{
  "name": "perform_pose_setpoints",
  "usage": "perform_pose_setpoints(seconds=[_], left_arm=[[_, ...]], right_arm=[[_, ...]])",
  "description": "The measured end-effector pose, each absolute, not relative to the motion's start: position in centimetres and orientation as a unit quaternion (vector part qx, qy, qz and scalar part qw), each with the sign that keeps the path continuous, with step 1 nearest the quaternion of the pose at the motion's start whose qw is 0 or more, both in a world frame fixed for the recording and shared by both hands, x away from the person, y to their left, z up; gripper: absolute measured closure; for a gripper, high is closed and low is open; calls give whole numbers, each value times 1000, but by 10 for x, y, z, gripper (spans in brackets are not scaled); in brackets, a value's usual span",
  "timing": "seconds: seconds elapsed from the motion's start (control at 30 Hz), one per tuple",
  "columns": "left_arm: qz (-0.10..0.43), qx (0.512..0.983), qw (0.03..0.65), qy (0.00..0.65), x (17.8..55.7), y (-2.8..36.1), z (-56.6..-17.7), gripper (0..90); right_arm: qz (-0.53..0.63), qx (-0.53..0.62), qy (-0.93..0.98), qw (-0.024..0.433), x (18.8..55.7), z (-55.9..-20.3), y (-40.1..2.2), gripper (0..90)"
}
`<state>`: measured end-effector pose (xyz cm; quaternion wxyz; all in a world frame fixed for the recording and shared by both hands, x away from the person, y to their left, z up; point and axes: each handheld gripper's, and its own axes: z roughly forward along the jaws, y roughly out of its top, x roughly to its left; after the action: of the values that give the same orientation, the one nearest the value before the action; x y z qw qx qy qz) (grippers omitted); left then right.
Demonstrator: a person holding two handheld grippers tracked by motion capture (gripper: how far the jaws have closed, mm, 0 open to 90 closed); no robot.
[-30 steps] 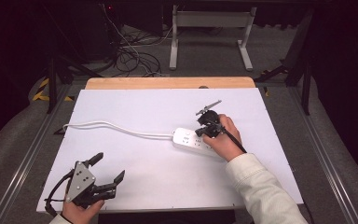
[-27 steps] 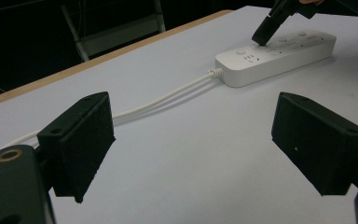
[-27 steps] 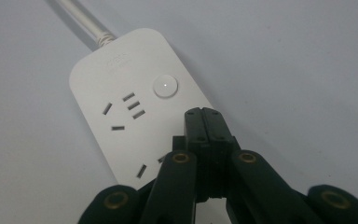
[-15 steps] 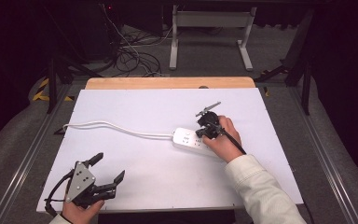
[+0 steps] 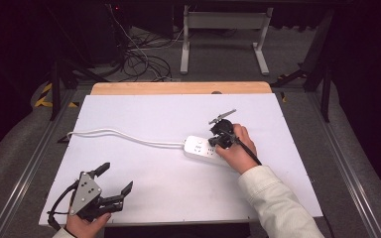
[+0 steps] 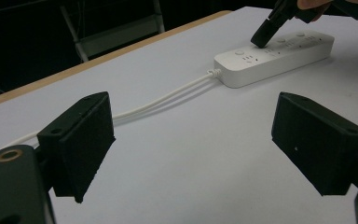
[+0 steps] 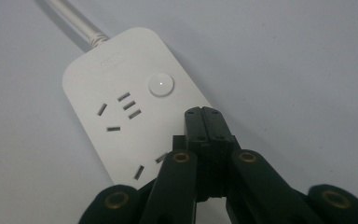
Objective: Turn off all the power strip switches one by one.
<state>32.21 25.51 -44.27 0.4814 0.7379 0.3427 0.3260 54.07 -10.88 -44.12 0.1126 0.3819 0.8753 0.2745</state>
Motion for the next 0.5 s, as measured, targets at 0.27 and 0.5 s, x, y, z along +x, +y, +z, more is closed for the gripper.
perform_pose_setpoints(seconds=[0.27, 0.5], left_arm=[[326, 738, 482, 342, 322, 255, -443, 135], [328, 740, 478, 341, 324, 255, -443, 135]], right_arm=[[284, 396, 867, 101, 542, -443, -112, 900], [353, 348, 858, 133, 533, -422, -109, 900]])
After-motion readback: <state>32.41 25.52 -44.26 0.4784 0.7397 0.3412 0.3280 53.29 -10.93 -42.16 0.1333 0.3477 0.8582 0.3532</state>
